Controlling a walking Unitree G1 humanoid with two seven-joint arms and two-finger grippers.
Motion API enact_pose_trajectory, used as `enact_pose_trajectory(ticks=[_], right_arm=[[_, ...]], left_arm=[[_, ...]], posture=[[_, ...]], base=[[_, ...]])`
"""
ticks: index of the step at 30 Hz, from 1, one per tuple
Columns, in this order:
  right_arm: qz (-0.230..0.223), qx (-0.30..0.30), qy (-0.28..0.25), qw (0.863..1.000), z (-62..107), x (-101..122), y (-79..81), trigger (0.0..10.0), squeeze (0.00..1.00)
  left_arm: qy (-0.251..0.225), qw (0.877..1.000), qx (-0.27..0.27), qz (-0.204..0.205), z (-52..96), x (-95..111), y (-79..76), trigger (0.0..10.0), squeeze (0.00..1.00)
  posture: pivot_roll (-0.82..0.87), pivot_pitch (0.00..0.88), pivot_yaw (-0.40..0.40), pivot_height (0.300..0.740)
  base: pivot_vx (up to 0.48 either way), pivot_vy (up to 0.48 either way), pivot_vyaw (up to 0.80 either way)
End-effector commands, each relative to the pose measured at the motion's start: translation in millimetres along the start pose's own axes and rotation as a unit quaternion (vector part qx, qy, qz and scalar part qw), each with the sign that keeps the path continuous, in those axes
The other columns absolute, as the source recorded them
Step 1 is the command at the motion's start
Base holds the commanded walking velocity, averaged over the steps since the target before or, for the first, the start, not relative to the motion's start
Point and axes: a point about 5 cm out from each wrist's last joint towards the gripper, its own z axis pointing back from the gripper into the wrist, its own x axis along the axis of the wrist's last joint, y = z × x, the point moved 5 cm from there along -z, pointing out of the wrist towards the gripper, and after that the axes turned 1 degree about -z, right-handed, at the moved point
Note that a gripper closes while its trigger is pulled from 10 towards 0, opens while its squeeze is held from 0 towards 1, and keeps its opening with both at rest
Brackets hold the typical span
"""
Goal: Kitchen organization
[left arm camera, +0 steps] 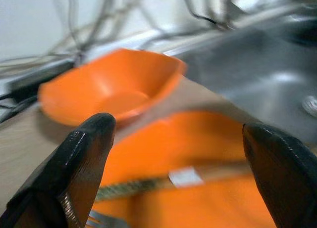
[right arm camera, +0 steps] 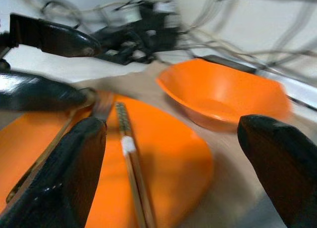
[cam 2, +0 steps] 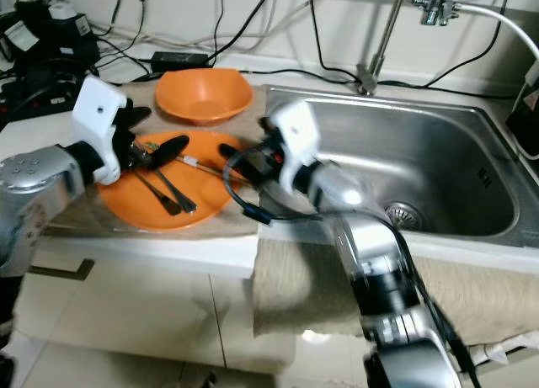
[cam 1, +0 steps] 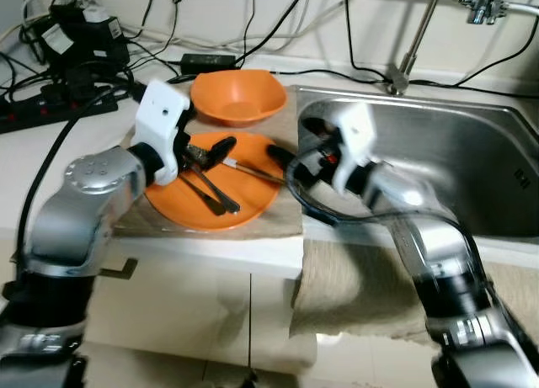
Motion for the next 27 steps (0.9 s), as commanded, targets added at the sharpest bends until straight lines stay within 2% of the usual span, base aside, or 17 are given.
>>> enact_pose_trajectory(ticks=[1,3,4,7,10,11,13,16,23,27], right_arm=[[0.015,0.032,0.039,0.999,-5.4,-10,2.6,10.0,1.00],[0.030,0.071,0.063,0.995,-8.2,-9,6.2,10.0,1.00],[0.030,0.071,0.063,0.995,-8.2,-9,6.2,10.0,1.00],[0.051,0.117,0.092,0.988,-9.1,-9,8.1,10.0,1.00],[0.068,0.130,0.119,0.982,-13.2,-14,6.2,10.0,1.00],[0.071,0.127,0.126,0.981,-15.6,-16,4.9,10.0,0.62],[0.071,0.121,0.136,0.981,-22.2,-20,2.1,10.0,0.00],[0.069,0.119,0.147,0.980,-28.8,-25,2.5,10.0,0.00],[0.026,0.136,0.173,0.975,-40.9,-44,14.9,10.0,0.00],[-0.017,0.115,0.175,0.978,-47.9,-49,13.5,10.0,0.00]], left_arm=[[-0.008,0.999,-0.022,-0.028,8.7,6,-0.1,10.0,0.00],[-0.004,0.998,-0.035,-0.044,18.2,3,2.3,10.0,0.00],[-0.004,0.998,-0.035,-0.044,18.2,3,2.3,10.0,0.00],[0.011,0.998,-0.052,-0.033,36.1,-7,5.4,10.0,0.00],[0.012,0.998,-0.062,-0.022,45.4,-10,4.0,10.0,0.00],[0.010,0.997,-0.071,-0.017,47.4,-9,0.9,10.0,0.00],[0.006,0.996,-0.093,-0.010,51.0,-8,-5.8,10.0,0.00],[0.002,0.994,-0.113,-0.008,52.6,-8,-12.3,10.0,0.00],[-0.004,0.989,-0.149,-0.001,52.4,-5,-23.4,10.0,0.00],[-0.007,0.989,-0.149,-0.004,49.8,-3,-24.5,10.0,0.00]], posture=[[-0.06,0.000,-0.028,0.740],[-0.05,0.000,-0.032,0.740],[-0.05,0.000,-0.032,0.740],[-0.04,0.000,-0.055,0.740],[-0.03,0.000,-0.062,0.740],[-0.03,0.000,-0.062,0.740],[-0.02,0.000,-0.068,0.740],[-0.03,0.000,-0.060,0.740],[-0.03,0.000,-0.048,0.740],[-0.03,0.000,-0.046,0.740]], base=[[0.000,0.000,0.00],[0.000,0.000,0.00],[0.000,0.000,0.00],[0.000,0.000,0.00],[0.000,0.000,0.00],[0.000,0.000,0.00],[0.000,0.000,0.00],[0.000,0.000,0.00],[0.000,0.000,0.00],[0.000,0.000,0.00]])
